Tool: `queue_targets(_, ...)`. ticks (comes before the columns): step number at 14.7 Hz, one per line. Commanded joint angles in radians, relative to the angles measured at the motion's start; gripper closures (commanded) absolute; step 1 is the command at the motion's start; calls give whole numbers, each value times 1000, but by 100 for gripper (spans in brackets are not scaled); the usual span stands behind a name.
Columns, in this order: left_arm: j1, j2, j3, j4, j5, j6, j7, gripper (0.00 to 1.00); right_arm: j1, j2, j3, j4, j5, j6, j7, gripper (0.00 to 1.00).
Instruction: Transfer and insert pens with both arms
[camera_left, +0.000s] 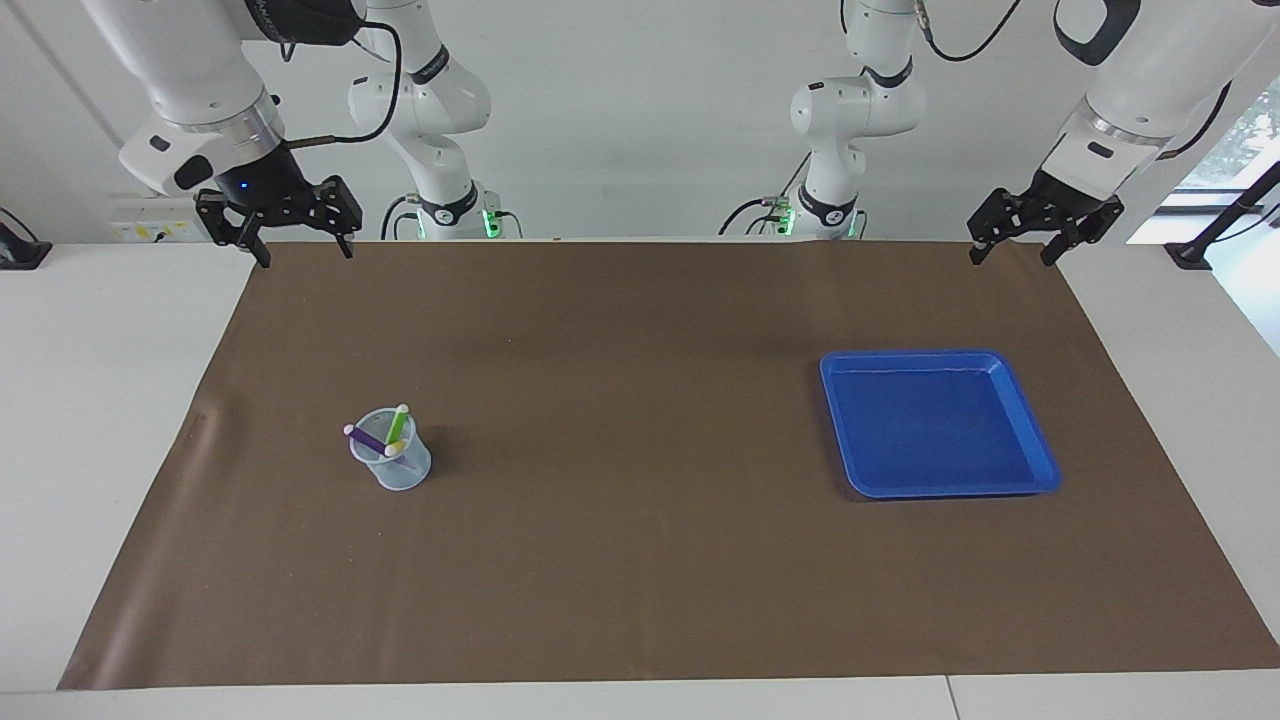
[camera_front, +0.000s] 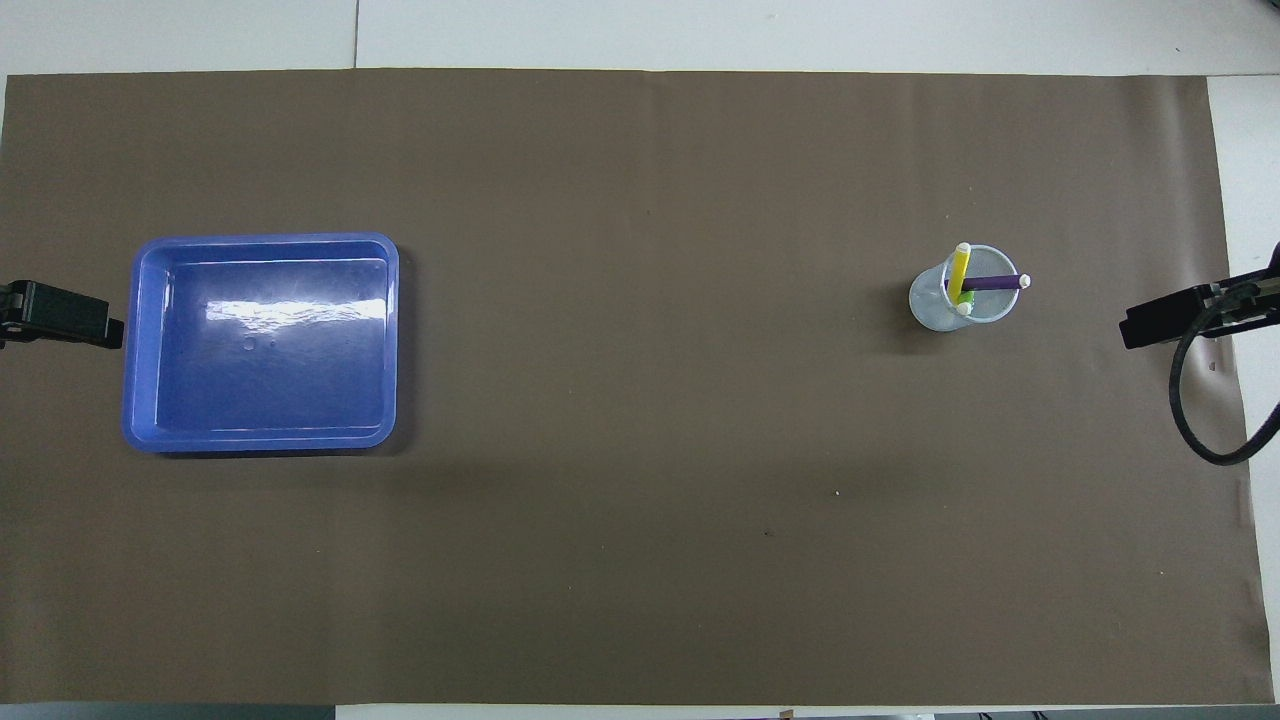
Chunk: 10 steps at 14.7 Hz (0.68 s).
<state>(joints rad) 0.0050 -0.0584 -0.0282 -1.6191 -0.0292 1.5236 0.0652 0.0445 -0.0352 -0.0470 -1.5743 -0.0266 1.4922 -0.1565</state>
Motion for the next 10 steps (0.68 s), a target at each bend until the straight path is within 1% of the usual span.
queue_targets(1, 4, -21, -1, -28, 17, 23, 18, 0, -5, 12, 1, 16, -1, -9, 18, 0)
queue_targets(10, 4, -21, -1, -28, 17, 23, 18, 0, -5, 14, -1, 22, 8, -10, 18, 0)
